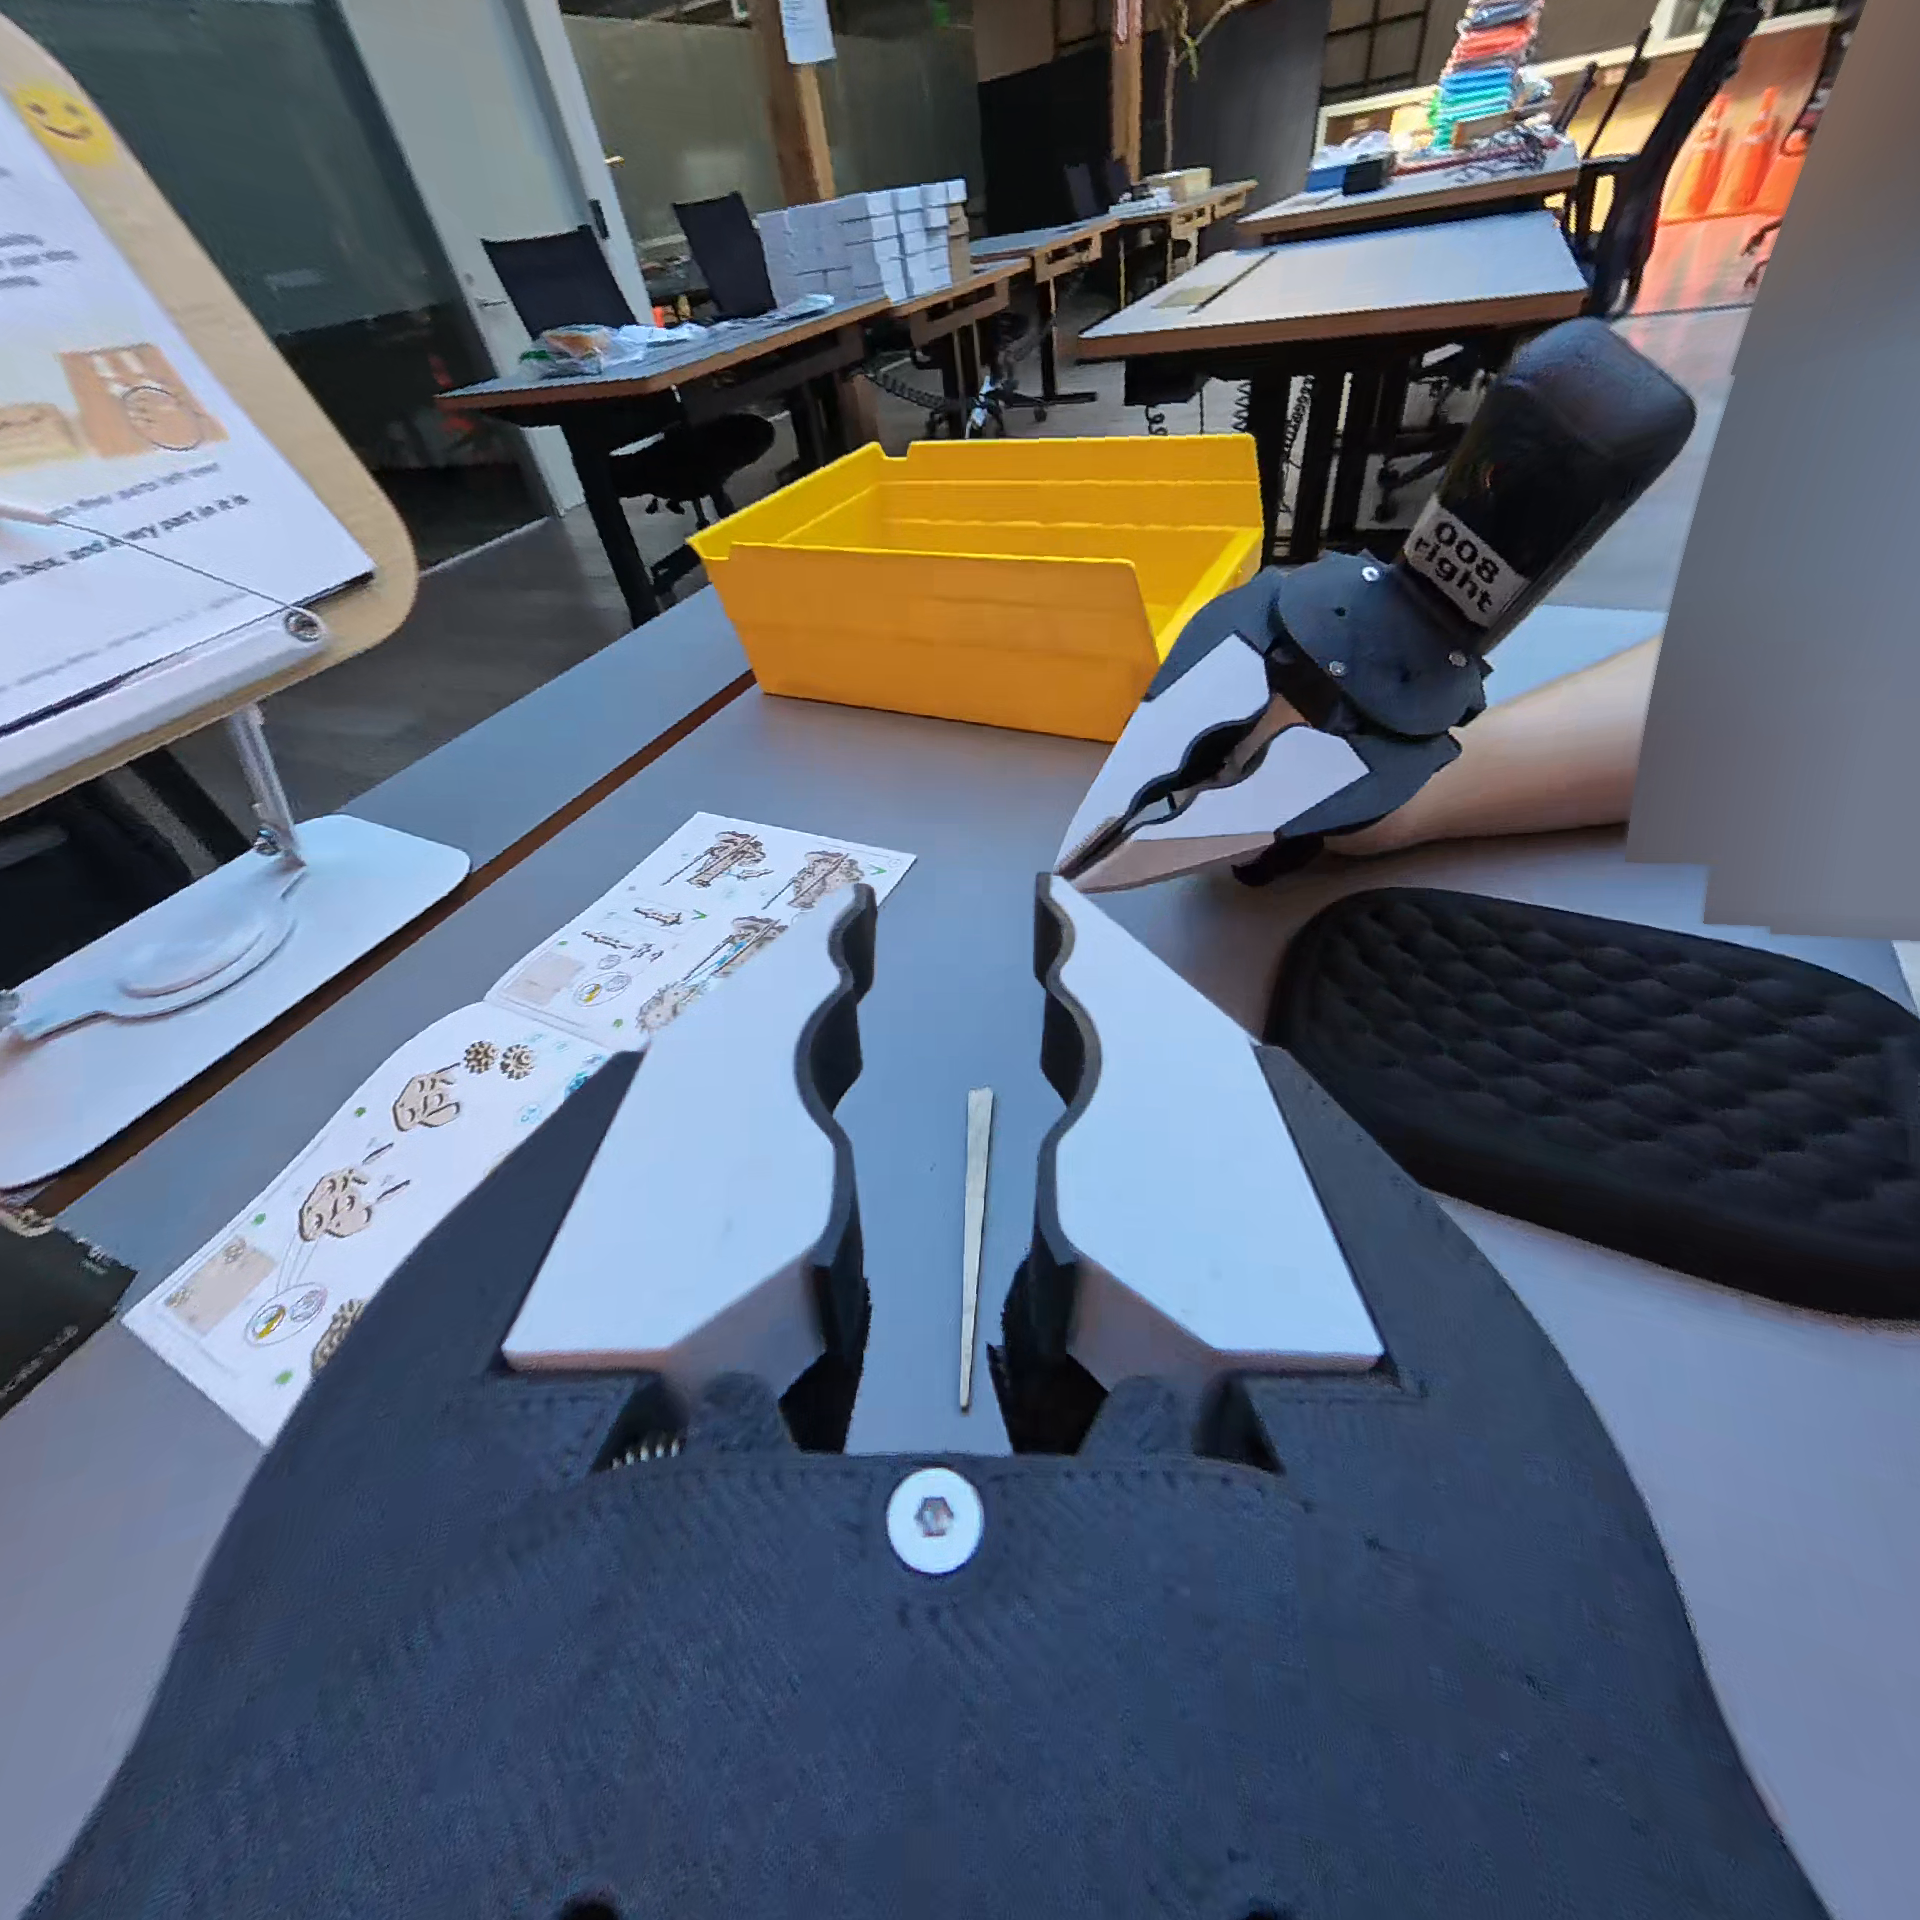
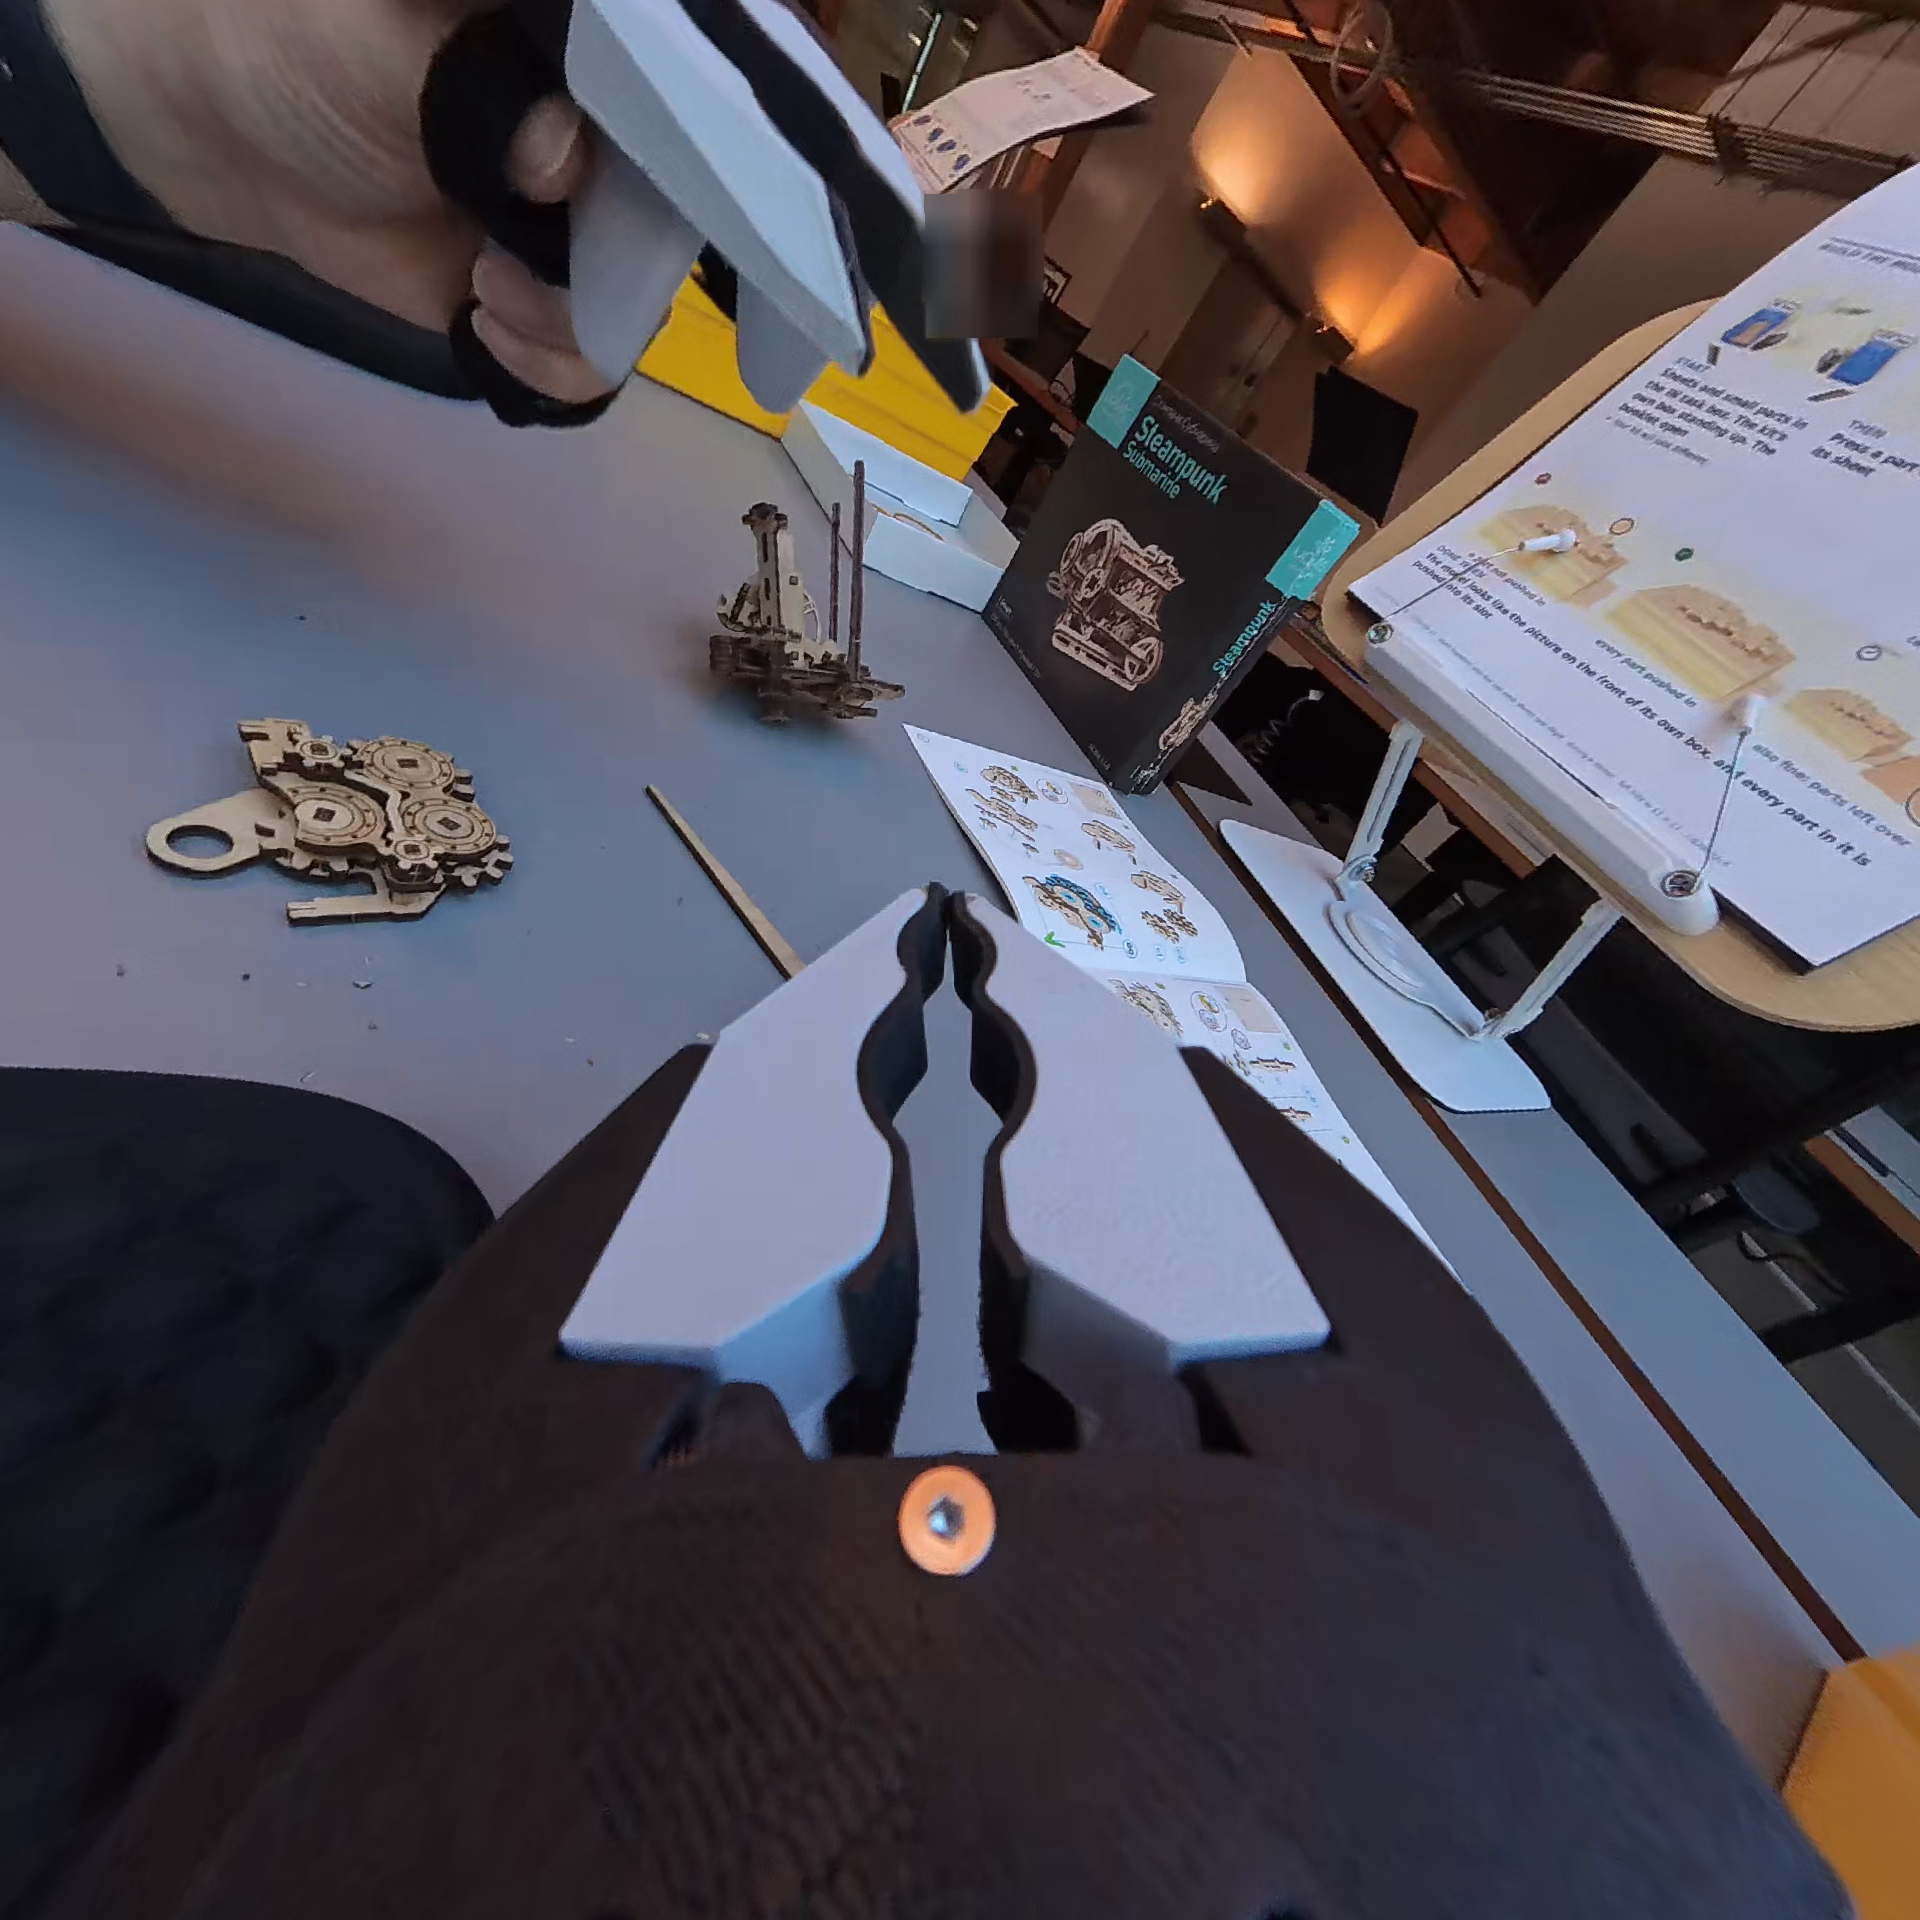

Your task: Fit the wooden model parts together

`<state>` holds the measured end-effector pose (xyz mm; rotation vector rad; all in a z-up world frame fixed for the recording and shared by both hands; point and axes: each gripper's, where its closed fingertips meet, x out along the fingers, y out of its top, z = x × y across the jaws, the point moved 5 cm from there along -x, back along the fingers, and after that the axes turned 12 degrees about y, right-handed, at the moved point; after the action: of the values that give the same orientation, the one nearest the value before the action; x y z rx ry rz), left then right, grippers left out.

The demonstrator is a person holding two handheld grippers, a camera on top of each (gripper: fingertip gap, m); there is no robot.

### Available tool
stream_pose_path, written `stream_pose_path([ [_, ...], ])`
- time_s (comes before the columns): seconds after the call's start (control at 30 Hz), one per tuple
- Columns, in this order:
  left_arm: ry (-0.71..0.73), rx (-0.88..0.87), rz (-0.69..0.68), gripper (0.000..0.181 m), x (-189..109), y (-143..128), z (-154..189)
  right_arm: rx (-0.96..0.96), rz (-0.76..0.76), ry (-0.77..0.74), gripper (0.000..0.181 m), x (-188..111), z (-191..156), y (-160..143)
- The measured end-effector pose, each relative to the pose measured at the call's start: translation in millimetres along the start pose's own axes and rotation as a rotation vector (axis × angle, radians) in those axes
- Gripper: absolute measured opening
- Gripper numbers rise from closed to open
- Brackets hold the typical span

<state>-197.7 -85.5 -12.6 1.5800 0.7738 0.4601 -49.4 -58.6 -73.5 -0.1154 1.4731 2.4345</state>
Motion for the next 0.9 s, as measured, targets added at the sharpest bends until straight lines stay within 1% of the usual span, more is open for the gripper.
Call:
stream_pose_path([
  [0.03,-0.023,0.012,0.0,0.022,3.5,-2.0,2.6,0.005,0.02,-0.007,0.0,-1.2,0.4,2.1],
  [0.1,-0.051,0.022,0.01,0.021,6.8,-6.0,7.4,0.016,0.059,0.001,0.0,-3.0,-0.3,4.2],
  [0.17,-0.026,0.031,0.021,0.022,6.4,-12.6,8.0,0.042,0.069,0.021,0.0,-2.6,0.8,1.4],
  [0.2,-0.003,0.038,0.032,0.022,4.6,-17.1,7.8,0.067,0.069,0.03,0.003,-1.7,2.6,-0.7],
  [0.3,0.074,0.013,0.091,0.016,-2.6,-28.7,7.2,0.144,0.087,0.041,0.008,-1.8,9.6,-4.5],
  [0.33,0.073,0.003,0.103,0.017,-4.0,-27.5,9.0,0.154,0.094,0.03,0.008,-2.9,12.9,-5.4],
  [0.43,0.108,0.054,0.132,0.017,-2.8,-27.5,7.2,0.177,0.086,-0.041,0.01,-5.3,26.0,-10.6],
  [0.5,0.086,0.059,0.097,0.02,0.1,-35.9,8.7,0.194,0.085,-0.069,0.012,-6.9,30.7,-12.5],
  [0.57,0.04,0.021,0.073,0.021,0.9,-41.6,12.2,0.199,0.092,-0.094,0.011,-9.4,33.8,-12.9],
  [0.67,-0.004,-0.064,0.099,0.022,-1.2,-36.5,16.7,0.196,0.092,-0.132,0.013,-12.0,37.2,-13.4],
  [0.73,-0.02,-0.08,0.106,0.023,-2.8,-33.0,19.4,0.196,0.096,-0.136,0.014,-12.4,38.5,-13.4],
  [0.8,-0.004,-0.042,0.104,0.024,-4.2,-31.6,20.1,0.195,0.082,-0.157,0.017,-11.1,42.6,-15.9],
  [0.9,0.071,0.036,0.1,0.024,-4.9,-32.8,13.3,0.199,0.035,-0.224,0.019,-5.2,55.0,-23.1],
])
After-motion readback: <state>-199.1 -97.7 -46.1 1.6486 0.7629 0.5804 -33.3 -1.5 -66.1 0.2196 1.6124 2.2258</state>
